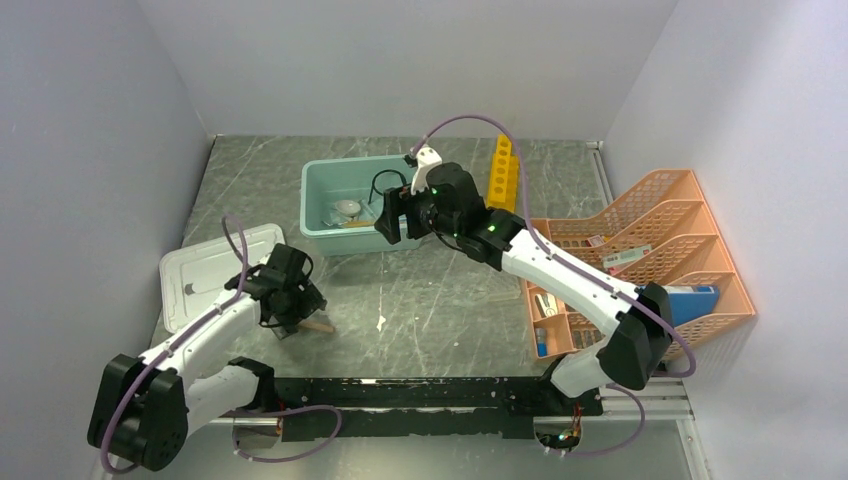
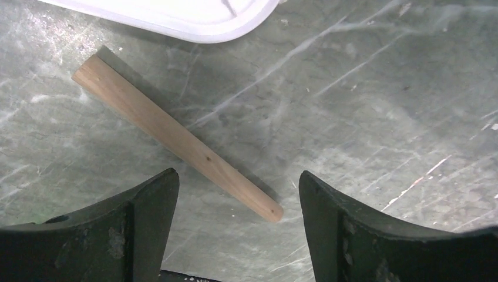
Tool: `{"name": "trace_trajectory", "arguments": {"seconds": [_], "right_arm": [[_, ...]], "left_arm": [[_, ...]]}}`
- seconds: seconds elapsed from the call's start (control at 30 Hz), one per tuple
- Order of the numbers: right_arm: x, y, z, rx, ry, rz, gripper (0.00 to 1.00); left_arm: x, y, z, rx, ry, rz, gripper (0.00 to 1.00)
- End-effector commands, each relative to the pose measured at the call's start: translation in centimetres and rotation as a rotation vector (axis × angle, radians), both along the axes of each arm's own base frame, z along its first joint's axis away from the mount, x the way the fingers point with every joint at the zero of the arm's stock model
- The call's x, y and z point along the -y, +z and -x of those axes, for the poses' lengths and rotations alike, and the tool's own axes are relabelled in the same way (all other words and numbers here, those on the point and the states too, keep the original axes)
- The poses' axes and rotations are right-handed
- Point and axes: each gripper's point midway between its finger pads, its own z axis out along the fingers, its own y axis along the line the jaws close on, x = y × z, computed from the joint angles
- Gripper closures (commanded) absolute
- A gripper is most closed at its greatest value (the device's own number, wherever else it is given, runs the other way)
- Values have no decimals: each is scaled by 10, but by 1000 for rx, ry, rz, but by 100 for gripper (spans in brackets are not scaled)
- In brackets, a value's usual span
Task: Organize the chemistry lab equipment
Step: Pick up the chemistry item at the center of the board.
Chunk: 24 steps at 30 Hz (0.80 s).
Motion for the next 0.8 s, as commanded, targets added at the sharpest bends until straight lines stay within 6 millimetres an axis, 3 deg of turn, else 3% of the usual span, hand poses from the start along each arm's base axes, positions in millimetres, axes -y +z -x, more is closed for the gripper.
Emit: {"name": "trace_trajectory", "arguments": {"seconds": [0.0,0.4,0.77], "right_arm": [[4,7,4,12,-1,-23,21],[9,0,10,-2,-8,-26,21],[22,3,15,15,-35,-32,21]], "left_arm": [[2,-2,-1,-14,-21,20,23],[0,-23,14,-58,-31,35,48],[8,-33,25,-82,-72,82,92]]}}
